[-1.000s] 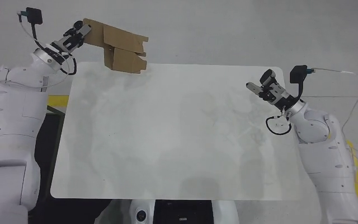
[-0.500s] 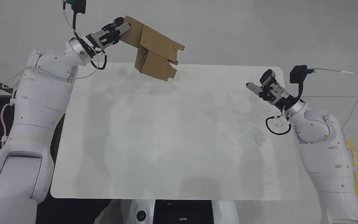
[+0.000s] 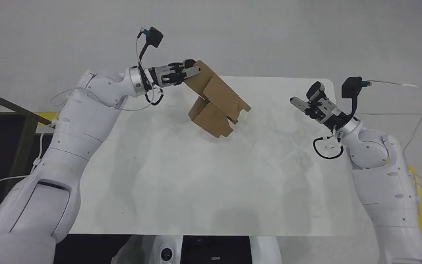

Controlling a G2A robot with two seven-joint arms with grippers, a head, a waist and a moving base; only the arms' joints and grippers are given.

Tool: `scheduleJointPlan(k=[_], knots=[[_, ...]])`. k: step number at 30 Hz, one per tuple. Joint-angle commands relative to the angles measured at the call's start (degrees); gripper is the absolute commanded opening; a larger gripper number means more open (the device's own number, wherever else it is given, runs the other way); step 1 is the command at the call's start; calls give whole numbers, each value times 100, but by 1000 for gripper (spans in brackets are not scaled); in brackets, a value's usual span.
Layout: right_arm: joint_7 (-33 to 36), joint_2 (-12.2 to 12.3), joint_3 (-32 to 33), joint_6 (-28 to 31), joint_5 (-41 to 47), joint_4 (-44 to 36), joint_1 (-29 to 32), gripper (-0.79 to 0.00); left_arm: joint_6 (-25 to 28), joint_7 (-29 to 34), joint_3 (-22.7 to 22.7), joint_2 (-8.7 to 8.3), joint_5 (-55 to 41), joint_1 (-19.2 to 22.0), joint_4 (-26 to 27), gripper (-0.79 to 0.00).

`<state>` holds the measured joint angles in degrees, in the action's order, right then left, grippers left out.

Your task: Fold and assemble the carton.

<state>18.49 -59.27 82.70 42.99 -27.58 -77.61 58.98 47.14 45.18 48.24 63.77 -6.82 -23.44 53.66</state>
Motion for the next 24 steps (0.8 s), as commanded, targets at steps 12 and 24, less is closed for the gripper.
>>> scheduleJointPlan(k=[12, 24], knots=[[1097, -5, -453, 485, 857, 407, -240, 0, 83, 893, -219, 75, -595, -110, 305, -785], [3058, -57, -2010, 1223, 2951, 1311, -1373, 0, -56, 1253, -629, 33, -705, -193, 829, -785]])
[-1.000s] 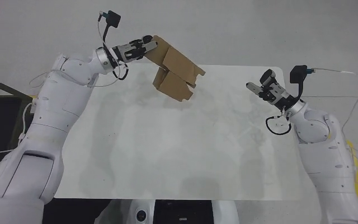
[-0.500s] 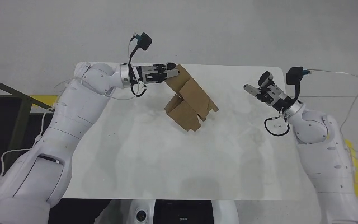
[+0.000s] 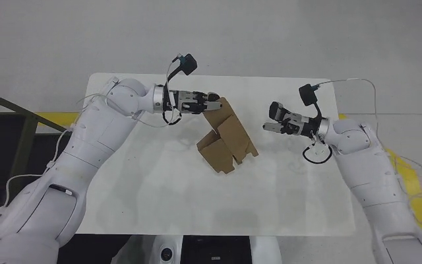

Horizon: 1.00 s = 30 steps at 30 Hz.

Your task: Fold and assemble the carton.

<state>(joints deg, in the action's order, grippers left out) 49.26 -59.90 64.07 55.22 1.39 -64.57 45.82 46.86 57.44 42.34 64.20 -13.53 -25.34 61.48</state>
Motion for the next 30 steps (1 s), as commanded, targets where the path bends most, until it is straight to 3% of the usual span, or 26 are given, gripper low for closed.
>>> scheduleJointPlan(k=[1, 16, 19, 21, 24, 30], knots=[[-14, 16, -318, -5, 78, 20, -133, 0, -54, 53, -76, -25, -93, -8, 90, -785], [-297, 185, -2884, 278, 1124, 243, -1257, -12, -38, 37, -544, -221, -400, 175, 340, -785], [-297, 224, -3244, 278, 1371, 232, -1457, -172, 12, -12, -628, -242, -413, 253, 345, -785], [-297, 256, -3431, 278, 1507, 211, -1570, -363, 38, -39, -688, -258, -432, 291, 353, -785], [-297, 308, -3666, 278, 1651, 176, -1705, -483, 79, -80, -777, -283, -444, 337, 334, -785], [-297, 391, -4018, 278, 1924, 66, -1899, -622, 161, -162, -938, -318, -491, 425, 255, -785]])
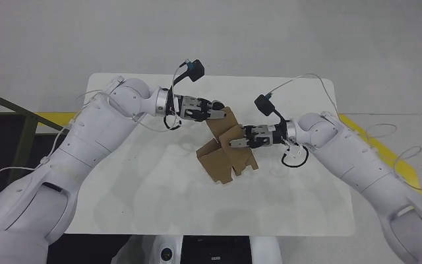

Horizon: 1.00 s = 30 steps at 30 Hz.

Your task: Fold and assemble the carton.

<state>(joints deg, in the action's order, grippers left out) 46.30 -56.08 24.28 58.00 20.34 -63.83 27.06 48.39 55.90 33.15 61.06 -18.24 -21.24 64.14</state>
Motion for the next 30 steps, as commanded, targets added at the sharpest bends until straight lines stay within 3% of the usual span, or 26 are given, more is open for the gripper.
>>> scheduleJointPlan(k=[1, 5, 8, 11, 18, 30], knots=[[0, 17, -87, 0, 61, -18, -52, -656, 15, -15, -42, -8, -38, 32, -20, -785], [0, 40, -240, 0, 171, -43, -148, -785, 43, -43, -130, -23, -77, 96, -60, -785], [0, 47, -318, 0, 301, -75, -182, -785, 70, -70, -184, -32, -110, 141, -105, -785], [0, 51, -375, 0, 437, -88, -193, -785, 112, -113, -172, -33, -406, 158, -202, 0], [-1, 39, -360, 0, 1094, -8, -120, -785, 173, -174, 87, -59, -1078, 254, -415, 0], [57, -173, -367, -58, 2534, 380, 28, -785, 104, -746, 522, -82, -819, 2, -799, 0]])
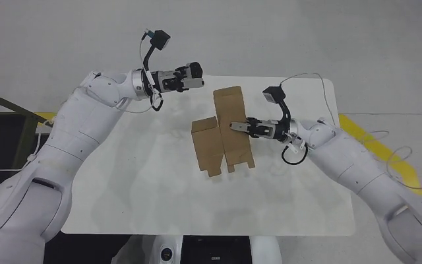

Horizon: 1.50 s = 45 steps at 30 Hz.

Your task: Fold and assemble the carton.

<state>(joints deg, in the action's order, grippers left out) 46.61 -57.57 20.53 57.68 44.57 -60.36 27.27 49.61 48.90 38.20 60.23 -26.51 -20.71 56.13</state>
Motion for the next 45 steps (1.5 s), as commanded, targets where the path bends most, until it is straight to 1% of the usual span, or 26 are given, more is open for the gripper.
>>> scheduleJointPlan(k=[1, 5, 9, 13, 15, 17, 19, 23, 31, 32, 33, 34, 35, 36, 37, 38, 40, 45], knots=[[46, -55, 27, -47, 228, 82, 20, -785, -41, -71, 37, -1, 8, -102, 10, 0], [-19, -190, 149, -212, 542, 321, 64, -785, -87, -145, 140, -18, 36, -296, 41, 0], [-285, -290, 311, -408, 525, 604, 81, -785, -155, -44, 239, -50, -31, -504, 137, 0], [-492, -354, 499, -463, 470, 788, 113, -785, -246, 200, 322, -83, -140, -686, 243, 0], [-522, -378, 590, -466, 377, 859, 94, -785, -378, 474, 305, -84, -350, -792, 339, 0], [-559, -405, 670, -512, 304, 912, 82, -785, -423, 655, 336, -89, -402, -813, 322, 0], [-608, -440, 747, -550, 314, 954, 100, -785, -504, 777, 340, -73, -561, -865, 354, 0], [-530, -536, 864, -511, 452, 958, 151, -785, -469, 963, 307, -31, -563, -936, 394, 0], [-302, -768, 969, -586, 434, 1145, 135, -785, -510, 918, 253, 94, -461, -970, 390, 0], [-283, -792, 987, -586, 425, 1178, 132, -785, -516, 920, 259, 105, -465, -976, 384, -34], [-266, -816, 1008, -584, 420, 1214, 130, -785, -516, 936, 266, 113, -466, -981, 383, -160], [-250, -838, 1030, -581, 414, 1249, 128, -785, -521, 952, 276, 120, -467, -986, 375, -240], [-233, -859, 1053, -579, 408, 1283, 128, -785, -532, 965, 287, 126, -476, -993, 369, -394], [-215, -880, 1075, -577, 401, 1310, 128, -785, -545, 981, 298, 133, -486, -1000, 365, -462], [-195, -899, 1097, -575, 394, 1335, 130, -785, -550, 996, 311, 138, -495, -1006, 361, -505], [-173, -917, 1119, -566, 382, 1359, 131, -785, -560, 1014, 322, 144, -497, -1012, 355, -582], [-134, -952, 1161, -565, 356, 1402, 139, -785, -577, 1039, 346, 154, -481, -1019, 343, -785], [-39, -1026, 1276, -563, 294, 1484, 159, -779, -611, 1016, 413, 179, -413, -1047, 336, -785]])
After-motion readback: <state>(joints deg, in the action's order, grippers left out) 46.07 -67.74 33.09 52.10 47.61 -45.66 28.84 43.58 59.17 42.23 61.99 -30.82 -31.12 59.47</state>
